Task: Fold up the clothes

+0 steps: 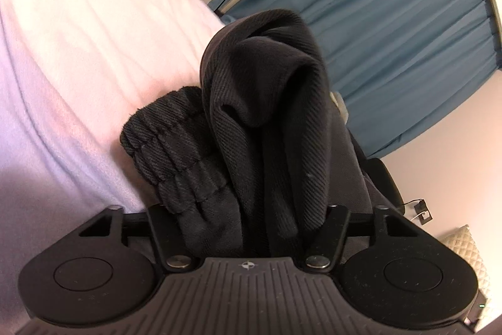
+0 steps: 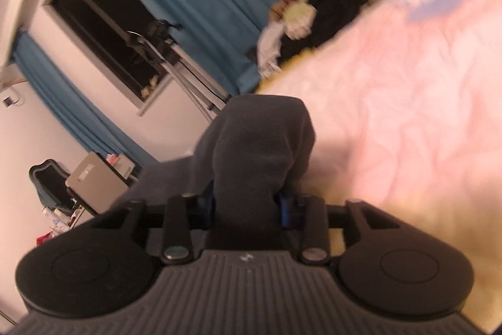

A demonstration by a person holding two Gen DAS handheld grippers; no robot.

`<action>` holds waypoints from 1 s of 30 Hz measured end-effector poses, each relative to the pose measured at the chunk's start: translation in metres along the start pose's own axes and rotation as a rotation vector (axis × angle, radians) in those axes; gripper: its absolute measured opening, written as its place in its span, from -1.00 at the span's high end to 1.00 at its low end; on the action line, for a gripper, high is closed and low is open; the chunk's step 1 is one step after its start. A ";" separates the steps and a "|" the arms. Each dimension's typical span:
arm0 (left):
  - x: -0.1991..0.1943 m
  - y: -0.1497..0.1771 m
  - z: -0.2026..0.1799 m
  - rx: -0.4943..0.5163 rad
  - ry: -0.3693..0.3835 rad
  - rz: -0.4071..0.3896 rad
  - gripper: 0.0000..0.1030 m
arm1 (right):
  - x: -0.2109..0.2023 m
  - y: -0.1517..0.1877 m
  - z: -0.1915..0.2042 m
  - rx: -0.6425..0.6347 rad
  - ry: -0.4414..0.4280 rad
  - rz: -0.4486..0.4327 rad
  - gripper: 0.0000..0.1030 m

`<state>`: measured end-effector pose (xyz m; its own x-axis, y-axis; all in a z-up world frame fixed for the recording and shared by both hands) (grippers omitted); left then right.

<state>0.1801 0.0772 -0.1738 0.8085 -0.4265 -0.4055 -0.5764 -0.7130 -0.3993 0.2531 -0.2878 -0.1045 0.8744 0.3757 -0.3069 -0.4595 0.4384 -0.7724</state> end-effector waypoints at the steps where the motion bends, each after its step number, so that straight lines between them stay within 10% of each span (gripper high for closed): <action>1: -0.004 0.001 -0.003 0.002 0.005 -0.007 -0.11 | -0.006 -0.003 0.007 -0.014 -0.006 -0.017 0.39; 15: -0.060 0.073 -0.123 0.081 0.135 0.011 -0.02 | -0.131 -0.111 0.002 -0.022 -0.037 -0.203 0.45; 30: 0.084 0.276 -0.275 0.175 0.273 0.278 -0.03 | -0.281 -0.198 -0.218 0.049 0.235 -0.347 0.43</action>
<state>0.1222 -0.3082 -0.0923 0.6077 -0.7376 -0.2942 -0.7693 -0.4549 -0.4486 0.1325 -0.6581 0.0130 0.9877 0.0052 -0.1562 -0.1336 0.5466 -0.8266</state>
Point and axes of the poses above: each gripper's, at about its wrist camera, not at the fingertips, and x roughly the way its jaws point, z to its left, y to its underside, the point moved 9 cm from there along x, roughly the way its jaws point, and after that the axes turned 11 degrees about -x, right-handed, at the moved point
